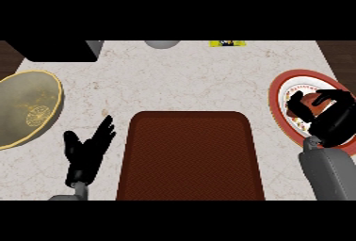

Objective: Pick the sweet potato from the tray and place it in the plate

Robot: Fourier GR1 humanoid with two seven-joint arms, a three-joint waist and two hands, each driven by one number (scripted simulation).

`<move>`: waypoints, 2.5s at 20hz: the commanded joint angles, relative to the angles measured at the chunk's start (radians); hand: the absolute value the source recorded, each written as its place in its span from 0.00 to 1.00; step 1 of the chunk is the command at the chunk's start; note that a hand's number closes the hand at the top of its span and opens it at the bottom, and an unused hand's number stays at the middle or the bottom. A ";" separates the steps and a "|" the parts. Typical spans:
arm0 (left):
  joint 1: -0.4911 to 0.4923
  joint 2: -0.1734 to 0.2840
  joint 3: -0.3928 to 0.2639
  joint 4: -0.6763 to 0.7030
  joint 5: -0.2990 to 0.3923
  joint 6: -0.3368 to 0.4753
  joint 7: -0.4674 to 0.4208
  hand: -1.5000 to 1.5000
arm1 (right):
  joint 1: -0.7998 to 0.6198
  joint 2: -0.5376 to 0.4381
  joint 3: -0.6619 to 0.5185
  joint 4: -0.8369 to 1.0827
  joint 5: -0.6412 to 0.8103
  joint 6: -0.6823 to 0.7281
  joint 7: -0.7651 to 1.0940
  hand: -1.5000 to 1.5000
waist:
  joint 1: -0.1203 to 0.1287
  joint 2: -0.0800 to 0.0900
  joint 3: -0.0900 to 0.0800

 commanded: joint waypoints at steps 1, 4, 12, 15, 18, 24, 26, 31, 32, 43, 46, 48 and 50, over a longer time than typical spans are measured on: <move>-0.032 0.013 0.027 -0.010 0.024 -0.014 0.027 0.50 | -0.066 -0.115 -0.052 0.163 -0.249 -0.086 -0.165 1.00 | 0.008 0.002 0.001; 0.016 0.031 0.023 -0.005 0.015 -0.037 -0.006 0.50 | -0.103 -0.196 -0.086 0.222 -0.438 -0.043 -0.314 1.00 | 0.012 0.003 0.001; -0.030 -0.027 -0.022 0.007 -0.024 0.007 0.006 0.50 | -0.163 -0.250 -0.156 0.568 -0.580 0.190 -0.409 0.00 | 0.030 0.015 0.001; -0.055 -0.024 -0.007 0.011 -0.009 0.004 0.033 0.50 | -0.185 -0.236 -0.170 0.656 -0.642 0.294 -0.510 0.00 | 0.034 0.017 0.004; -0.020 -0.007 -0.016 -0.043 -0.009 -0.008 0.051 0.50 | -0.238 -0.264 -0.256 0.742 -0.729 0.361 -0.684 0.00 | 0.038 0.013 0.005; 0.003 -0.015 -0.019 -0.019 0.004 -0.032 0.019 0.50 | -0.251 -0.203 -0.405 0.731 -0.881 0.359 -0.998 0.00 | 0.035 0.015 0.006; 0.001 -0.007 -0.001 0.012 -0.007 -0.024 -0.021 0.50 | -0.265 -0.189 -0.470 0.720 -0.939 0.334 -1.072 0.00 | 0.028 0.014 0.005; -0.007 -0.001 0.017 -0.010 -0.011 -0.005 -0.006 0.50 | -0.197 -0.224 -0.608 0.795 -1.070 0.459 -1.265 0.00 | 0.012 0.006 0.002; -0.019 0.002 0.020 -0.003 -0.006 -0.009 0.019 0.50 | -0.216 -0.226 -0.625 0.807 -1.088 0.462 -1.260 0.00 | 0.010 0.005 0.002; 0.009 0.007 0.041 -0.031 -0.005 -0.006 0.031 0.50 | 0.043 -0.218 -0.555 0.624 -1.166 0.860 -1.253 0.00 | -0.014 -0.007 -0.002; 0.058 0.013 0.034 -0.054 -0.002 -0.024 0.018 0.50 | 0.199 -0.186 -0.549 0.510 -1.192 0.926 -1.274 0.00 | -0.021 -0.009 -0.003; -0.034 -0.030 0.023 0.024 -0.043 0.033 0.022 0.50 | 0.266 -0.147 -0.517 0.429 -1.167 0.883 -1.270 0.00 | -0.028 -0.008 -0.004; -0.008 0.003 0.035 -0.018 -0.014 -0.020 0.036 0.50 | 0.293 -0.148 -0.490 0.332 -1.157 0.853 -1.190 0.00 | -0.014 -0.005 -0.003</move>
